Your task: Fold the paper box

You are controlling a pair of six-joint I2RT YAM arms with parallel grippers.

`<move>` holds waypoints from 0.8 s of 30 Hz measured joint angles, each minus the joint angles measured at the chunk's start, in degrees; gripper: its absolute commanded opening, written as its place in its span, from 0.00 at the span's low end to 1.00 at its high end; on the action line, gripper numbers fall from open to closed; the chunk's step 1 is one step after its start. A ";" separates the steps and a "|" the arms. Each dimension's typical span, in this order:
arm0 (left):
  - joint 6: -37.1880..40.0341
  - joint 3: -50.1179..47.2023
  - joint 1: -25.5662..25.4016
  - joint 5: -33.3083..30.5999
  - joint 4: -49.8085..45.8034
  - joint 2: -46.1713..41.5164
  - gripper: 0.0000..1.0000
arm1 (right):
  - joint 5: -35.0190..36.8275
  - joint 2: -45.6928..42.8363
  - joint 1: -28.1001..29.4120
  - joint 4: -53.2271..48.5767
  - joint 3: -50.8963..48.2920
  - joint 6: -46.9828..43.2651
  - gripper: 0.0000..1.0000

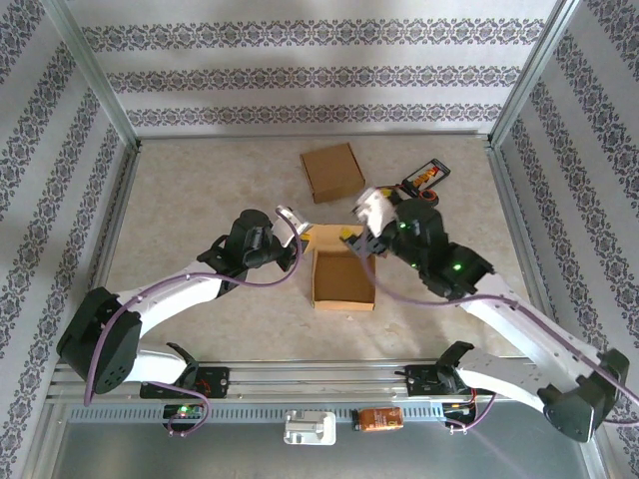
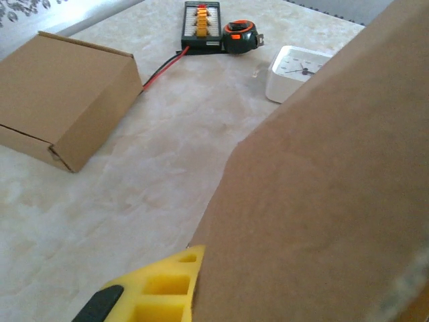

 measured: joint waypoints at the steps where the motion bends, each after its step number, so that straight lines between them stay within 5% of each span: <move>1: 0.26 0.00 -0.11 -0.39 -0.04 -0.13 0.09 | -0.35 -1.40 -2.51 -1.84 0.00 5.42 0.98; 7: 1.18 0.15 -0.57 -1.62 -0.28 -0.20 0.09 | -5.44 -6.82 -11.65 -9.66 -3.69 23.45 0.96; 15: 1.49 0.46 -0.83 -1.97 -0.66 -0.20 0.08 | -9.38 1.51 -13.49 -11.15 -6.54 27.89 0.51; 24: 1.84 0.90 -0.83 -2.29 -1.31 -0.17 0.08 | -10.08 1.90 -13.49 -7.04 -9.99 27.71 0.32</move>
